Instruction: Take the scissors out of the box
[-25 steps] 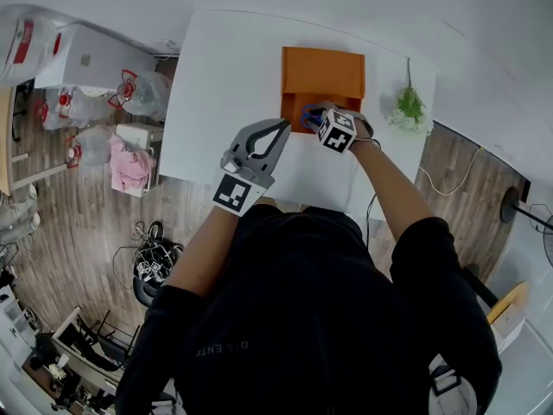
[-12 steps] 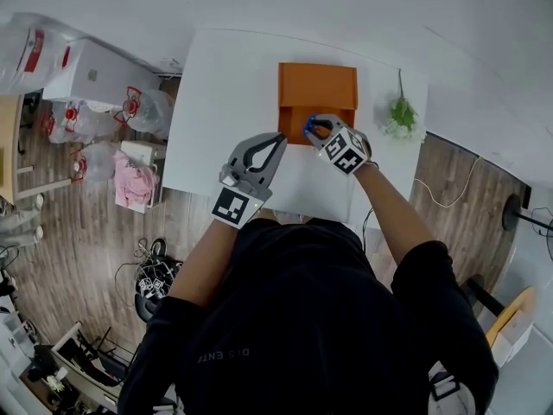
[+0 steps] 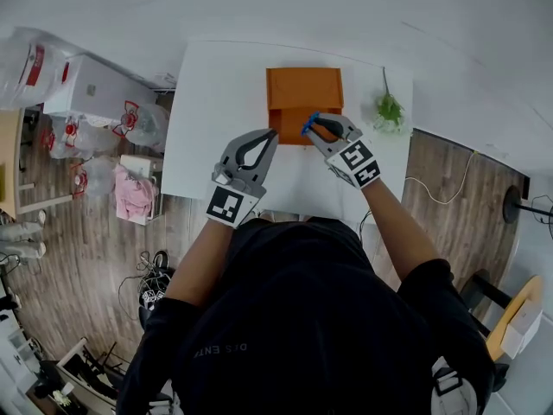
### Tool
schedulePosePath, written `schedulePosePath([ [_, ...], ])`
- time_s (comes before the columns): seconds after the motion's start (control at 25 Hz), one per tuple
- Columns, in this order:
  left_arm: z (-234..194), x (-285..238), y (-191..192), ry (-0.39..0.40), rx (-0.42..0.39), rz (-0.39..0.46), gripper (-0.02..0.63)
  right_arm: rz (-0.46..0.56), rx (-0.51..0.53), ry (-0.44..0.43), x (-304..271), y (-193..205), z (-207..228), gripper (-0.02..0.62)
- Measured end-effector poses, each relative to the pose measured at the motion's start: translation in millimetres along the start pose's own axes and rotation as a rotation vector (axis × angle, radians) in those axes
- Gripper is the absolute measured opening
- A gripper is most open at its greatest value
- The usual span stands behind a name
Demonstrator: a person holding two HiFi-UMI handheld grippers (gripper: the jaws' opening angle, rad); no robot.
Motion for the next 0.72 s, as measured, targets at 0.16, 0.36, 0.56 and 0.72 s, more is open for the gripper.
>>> schedulePosePath([
  [0.16,-0.2,0.5,-14.2,-0.005,-0.004,0.013,0.020,0.105,-0.054,0.007,32.6,-27.9,-1.9,0.091],
  [0.36,4.4,-0.7,-31.4,0.017,-0.026,0.035,0.020,0.213,-0.092,0.017,68.9,-52.0,-2.3,0.092],
  [0.56,10.3,-3.6,-41.8,0.045,-0.043,0.030,0.020,0.284,-0.115,0.032,94.8,-69.4,-3.1,0.092],
  [0.72,15.3,-3.8,-49.8,0.063,-0.065,0.032,0.021,0.328,-0.124,0.038,108.9,-80.8,-6.0,0.093],
])
Point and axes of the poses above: the fingertips, and each gripper's own axes: x backward along the fingers, z to its right, y out of its underside, the point moved 7 cm from there along x, backward along the fingers, and after that the axes turned 7 degrees about y, right-handed, at the moved point
